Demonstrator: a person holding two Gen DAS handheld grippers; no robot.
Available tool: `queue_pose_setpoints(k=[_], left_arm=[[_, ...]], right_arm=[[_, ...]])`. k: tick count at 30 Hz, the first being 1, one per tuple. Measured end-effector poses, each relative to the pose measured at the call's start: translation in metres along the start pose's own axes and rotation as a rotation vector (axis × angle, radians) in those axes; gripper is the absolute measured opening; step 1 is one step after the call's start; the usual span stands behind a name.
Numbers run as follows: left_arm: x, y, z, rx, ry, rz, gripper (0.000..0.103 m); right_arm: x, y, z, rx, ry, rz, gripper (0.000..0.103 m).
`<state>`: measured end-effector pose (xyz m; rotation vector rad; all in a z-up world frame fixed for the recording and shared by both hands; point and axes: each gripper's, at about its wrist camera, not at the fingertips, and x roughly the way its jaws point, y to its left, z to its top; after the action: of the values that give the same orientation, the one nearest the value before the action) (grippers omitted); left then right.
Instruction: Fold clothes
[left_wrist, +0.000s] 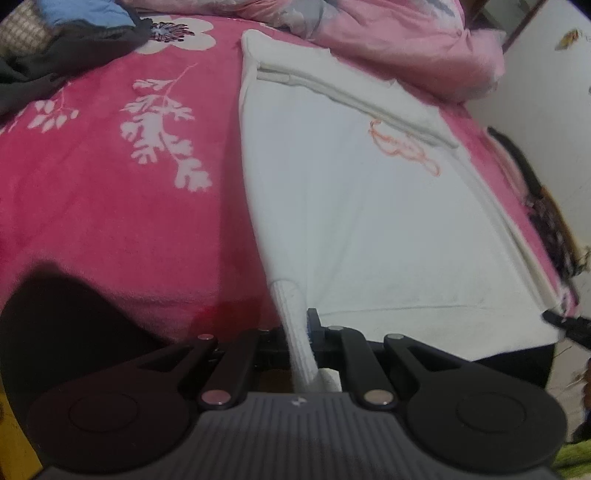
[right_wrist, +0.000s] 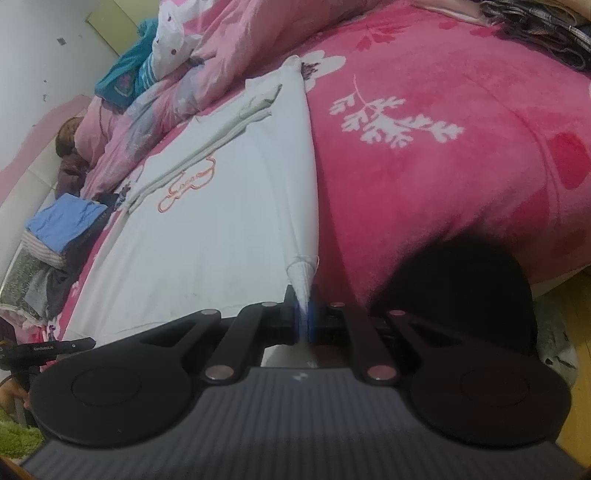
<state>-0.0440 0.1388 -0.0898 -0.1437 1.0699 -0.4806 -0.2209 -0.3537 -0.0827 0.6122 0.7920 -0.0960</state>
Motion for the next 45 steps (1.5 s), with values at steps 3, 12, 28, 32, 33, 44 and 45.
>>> queue_pose_setpoints(k=[3, 12, 28, 32, 33, 44, 45], left_arm=[[0.000, 0.002, -0.005, 0.025, 0.003, 0.028, 0.024], [-0.042, 0.013, -0.003, 0.011, -0.117, 0.126, 0.034], [0.083, -0.027, 0.078, -0.030, -0.179, -0.119, 0.014], [0.074, 0.009, 0.086, -0.159, -0.224, -0.117, 0.015], [0.071, 0.015, 0.088, -0.163, -0.231, -0.095, 0.015], [0.057, 0.042, 0.099, -0.154, -0.250, -0.005, 0.015], [0.056, 0.042, 0.099, -0.154, -0.252, -0.005, 0.016]], right_arm=[[-0.007, 0.005, -0.002, -0.045, -0.009, -0.090, 0.007], [-0.041, 0.020, 0.011, -0.156, -0.188, -0.116, 0.008], [0.097, 0.047, 0.049, -0.279, -0.118, -0.092, 0.000], [0.071, 0.022, 0.046, -0.177, -0.117, -0.137, 0.000], [0.066, 0.022, 0.047, -0.168, -0.118, -0.149, 0.000], [0.133, 0.170, 0.070, -0.417, -0.045, 0.312, 0.003], [0.149, 0.187, 0.067, -0.444, -0.016, 0.351, 0.003]])
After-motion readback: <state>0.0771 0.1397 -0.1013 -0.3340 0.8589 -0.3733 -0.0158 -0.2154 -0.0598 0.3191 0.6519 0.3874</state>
